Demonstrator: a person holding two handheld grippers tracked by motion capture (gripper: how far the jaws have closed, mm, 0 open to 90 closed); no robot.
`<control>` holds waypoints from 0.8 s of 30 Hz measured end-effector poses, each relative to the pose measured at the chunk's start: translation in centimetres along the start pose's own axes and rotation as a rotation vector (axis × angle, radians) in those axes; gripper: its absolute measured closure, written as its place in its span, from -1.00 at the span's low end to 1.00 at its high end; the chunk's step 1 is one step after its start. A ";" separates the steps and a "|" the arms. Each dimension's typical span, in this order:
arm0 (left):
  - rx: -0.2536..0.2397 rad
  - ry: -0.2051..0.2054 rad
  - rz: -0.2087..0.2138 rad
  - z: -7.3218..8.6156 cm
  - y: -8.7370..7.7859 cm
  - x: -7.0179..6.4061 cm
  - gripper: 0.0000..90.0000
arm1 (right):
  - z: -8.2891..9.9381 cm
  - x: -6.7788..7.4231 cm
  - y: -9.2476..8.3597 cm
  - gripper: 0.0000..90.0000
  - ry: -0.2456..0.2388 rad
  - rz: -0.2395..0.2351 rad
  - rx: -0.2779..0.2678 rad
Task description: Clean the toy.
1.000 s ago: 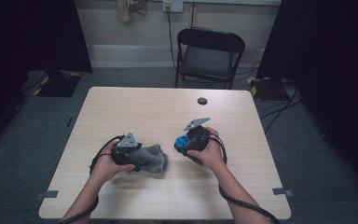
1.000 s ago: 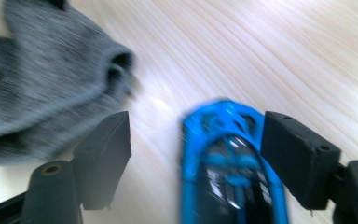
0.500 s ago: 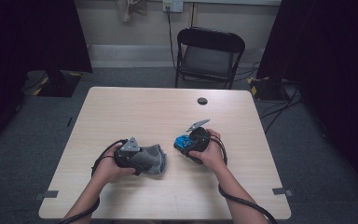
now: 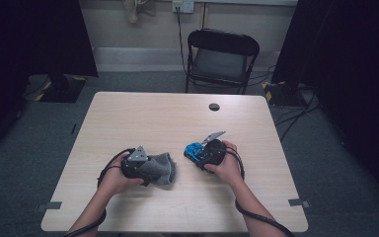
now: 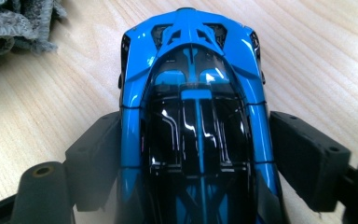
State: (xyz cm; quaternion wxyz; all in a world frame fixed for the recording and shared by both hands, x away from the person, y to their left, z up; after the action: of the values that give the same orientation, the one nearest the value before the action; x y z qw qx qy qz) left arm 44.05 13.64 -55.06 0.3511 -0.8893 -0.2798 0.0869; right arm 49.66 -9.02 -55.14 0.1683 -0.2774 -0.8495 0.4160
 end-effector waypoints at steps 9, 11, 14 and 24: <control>-0.008 -0.004 -0.011 0.1 0.0 -0.1 -0.61 | 0.3 0.3 -0.2 -0.42 0.016 0.013 -0.035; -0.010 -0.005 -0.008 0.1 0.0 -0.1 -0.61 | 0.3 0.3 -0.3 -0.42 0.025 0.020 -0.021; -0.010 -0.009 -0.005 0.1 0.1 -0.1 -0.61 | 0.3 0.3 -0.3 -0.42 0.025 0.020 -0.027; -0.015 -0.014 0.001 0.1 0.1 0.0 -0.61 | -0.7 0.2 0.6 -0.54 -0.055 -0.026 -0.027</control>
State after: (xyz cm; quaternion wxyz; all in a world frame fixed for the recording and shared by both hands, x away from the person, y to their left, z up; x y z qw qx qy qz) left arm 44.03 13.63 -55.17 0.3426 -0.8914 -0.2824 0.0910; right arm 50.08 -8.16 -55.17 0.1465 -0.2573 -0.8629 0.4096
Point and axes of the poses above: each handheld gripper's, and its own axes: y roughly forward along the jaws, z roughly out of its underside, x roughly to its left, the point moved 8 cm from there along y, roughly forward along the jaws, and after that the axes turned 4 degrees about -z, right-handed, at the moved point
